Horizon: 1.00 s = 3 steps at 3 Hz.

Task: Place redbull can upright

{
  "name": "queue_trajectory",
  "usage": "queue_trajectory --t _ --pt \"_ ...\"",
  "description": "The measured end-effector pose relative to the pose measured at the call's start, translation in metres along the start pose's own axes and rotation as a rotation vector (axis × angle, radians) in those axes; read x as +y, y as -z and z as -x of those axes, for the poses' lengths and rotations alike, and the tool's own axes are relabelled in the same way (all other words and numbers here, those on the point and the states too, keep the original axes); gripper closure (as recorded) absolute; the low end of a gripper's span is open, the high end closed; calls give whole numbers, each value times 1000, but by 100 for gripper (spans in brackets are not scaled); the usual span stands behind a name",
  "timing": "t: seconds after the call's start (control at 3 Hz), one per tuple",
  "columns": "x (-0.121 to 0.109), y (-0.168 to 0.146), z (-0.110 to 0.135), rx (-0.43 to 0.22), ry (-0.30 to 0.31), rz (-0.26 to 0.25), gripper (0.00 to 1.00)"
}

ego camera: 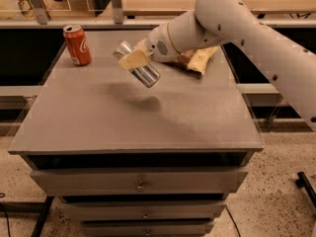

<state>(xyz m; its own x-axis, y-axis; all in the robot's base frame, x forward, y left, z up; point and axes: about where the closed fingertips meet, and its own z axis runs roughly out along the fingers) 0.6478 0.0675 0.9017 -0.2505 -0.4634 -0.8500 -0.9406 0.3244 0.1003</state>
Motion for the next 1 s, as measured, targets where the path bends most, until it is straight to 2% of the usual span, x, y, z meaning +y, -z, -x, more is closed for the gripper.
queue_trajectory --t 0.33,0.67,1.0 --pt "1 13 13 -119 -18 15 100" --pt "-1 32 19 -315 -33 49 100" --pt "1 49 22 -532 -8 112 100"
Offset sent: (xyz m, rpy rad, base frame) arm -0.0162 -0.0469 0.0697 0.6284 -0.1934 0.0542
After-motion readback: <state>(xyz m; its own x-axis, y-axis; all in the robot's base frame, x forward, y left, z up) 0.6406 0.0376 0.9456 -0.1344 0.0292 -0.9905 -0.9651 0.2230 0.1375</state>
